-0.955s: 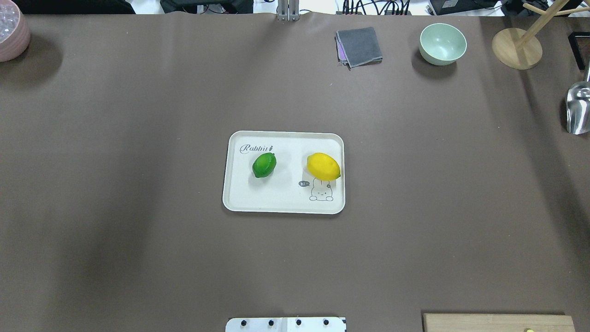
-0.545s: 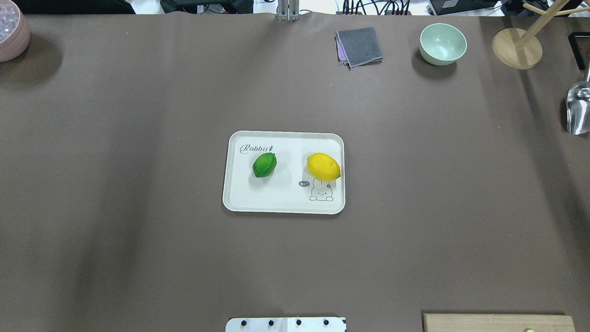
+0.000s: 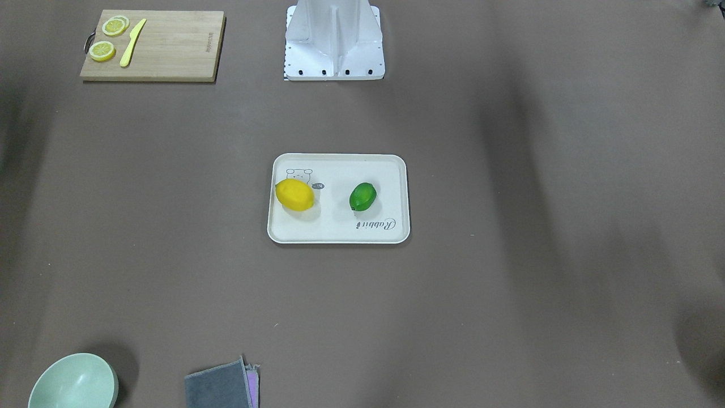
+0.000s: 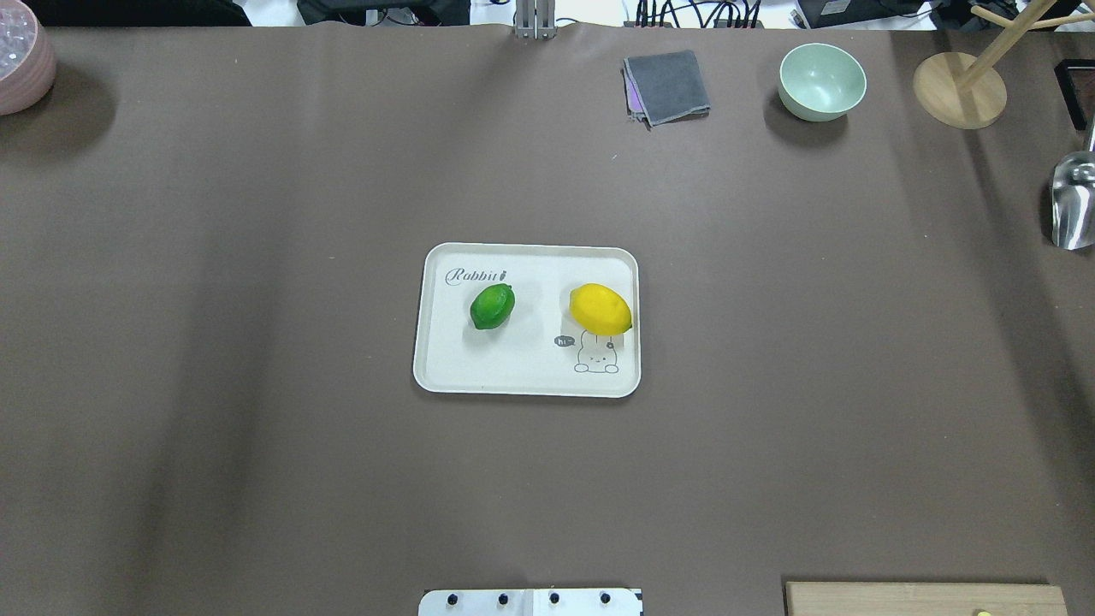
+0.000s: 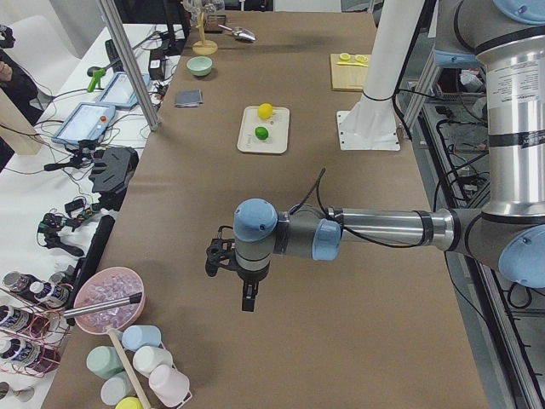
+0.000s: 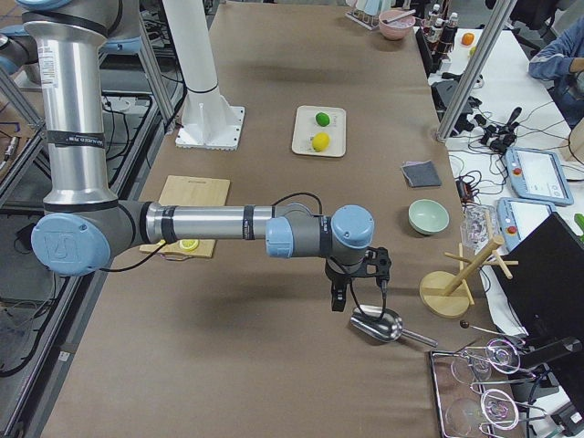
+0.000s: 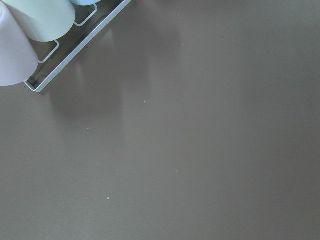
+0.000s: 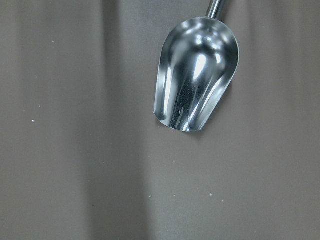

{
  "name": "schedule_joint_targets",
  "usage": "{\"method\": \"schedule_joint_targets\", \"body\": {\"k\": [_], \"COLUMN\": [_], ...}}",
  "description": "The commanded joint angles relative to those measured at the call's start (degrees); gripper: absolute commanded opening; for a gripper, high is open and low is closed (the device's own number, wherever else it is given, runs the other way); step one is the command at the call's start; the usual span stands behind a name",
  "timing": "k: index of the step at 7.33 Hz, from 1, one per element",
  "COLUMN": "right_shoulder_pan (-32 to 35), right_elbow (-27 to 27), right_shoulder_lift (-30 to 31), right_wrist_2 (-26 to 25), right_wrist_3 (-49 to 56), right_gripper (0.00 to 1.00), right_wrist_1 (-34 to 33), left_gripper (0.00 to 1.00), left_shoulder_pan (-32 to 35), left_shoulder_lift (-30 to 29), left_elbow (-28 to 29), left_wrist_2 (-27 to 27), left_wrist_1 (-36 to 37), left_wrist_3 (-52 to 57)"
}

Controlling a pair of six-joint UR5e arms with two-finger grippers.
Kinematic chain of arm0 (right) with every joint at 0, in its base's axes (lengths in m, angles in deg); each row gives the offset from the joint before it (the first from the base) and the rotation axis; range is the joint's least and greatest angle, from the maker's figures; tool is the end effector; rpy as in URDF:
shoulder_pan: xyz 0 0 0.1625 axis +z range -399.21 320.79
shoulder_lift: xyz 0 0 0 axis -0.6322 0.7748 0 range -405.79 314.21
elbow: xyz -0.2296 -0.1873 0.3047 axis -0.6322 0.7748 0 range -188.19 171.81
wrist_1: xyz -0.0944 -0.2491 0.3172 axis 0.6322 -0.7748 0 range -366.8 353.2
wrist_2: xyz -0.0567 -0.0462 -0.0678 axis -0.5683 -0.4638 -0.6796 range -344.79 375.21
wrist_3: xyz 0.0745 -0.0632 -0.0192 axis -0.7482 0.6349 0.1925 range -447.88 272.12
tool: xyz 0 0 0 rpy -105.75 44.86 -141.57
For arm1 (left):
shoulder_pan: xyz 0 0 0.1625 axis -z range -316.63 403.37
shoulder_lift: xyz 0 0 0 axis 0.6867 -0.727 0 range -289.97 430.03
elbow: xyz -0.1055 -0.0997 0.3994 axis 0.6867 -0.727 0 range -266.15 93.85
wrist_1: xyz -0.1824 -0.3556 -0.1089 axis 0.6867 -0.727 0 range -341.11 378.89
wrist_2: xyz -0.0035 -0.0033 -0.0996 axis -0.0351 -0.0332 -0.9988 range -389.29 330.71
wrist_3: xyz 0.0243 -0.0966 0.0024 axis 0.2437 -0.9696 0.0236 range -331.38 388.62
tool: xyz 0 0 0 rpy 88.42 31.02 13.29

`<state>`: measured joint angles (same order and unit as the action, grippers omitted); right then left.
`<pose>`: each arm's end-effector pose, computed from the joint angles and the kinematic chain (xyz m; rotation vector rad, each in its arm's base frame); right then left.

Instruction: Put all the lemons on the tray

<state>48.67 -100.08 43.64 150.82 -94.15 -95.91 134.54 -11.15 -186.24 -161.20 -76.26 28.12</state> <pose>0.0436 -0.5016 0.6344 -0.0029 -0.7978 0.0456 -0.0756 -0.4328 0.6363 0.1114 0.7300 0.0131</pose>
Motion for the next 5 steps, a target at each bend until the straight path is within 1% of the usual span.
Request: {"method": "schedule_joint_targets", "body": {"k": [1, 5], "right_shoulder_pan": [0.01, 0.01], "right_elbow": [-0.83, -0.83], "right_shoulder_lift": [1.44, 2.05], "right_wrist_2": [-0.34, -0.43], "right_wrist_3": [0.38, 0.46], "right_gripper": [1.00, 1.00], "right_wrist_1": [-0.45, -0.62], "left_gripper": [0.99, 0.99], "left_shoulder_pan": [0.15, 0.06], "left_shoulder_lift": [0.06, 0.06], "left_elbow": [-0.28, 0.07], "left_wrist_2": [-0.01, 0.08], "left_wrist_1": [-0.03, -0.03], "left_wrist_3": [-0.02, 0.06]}}
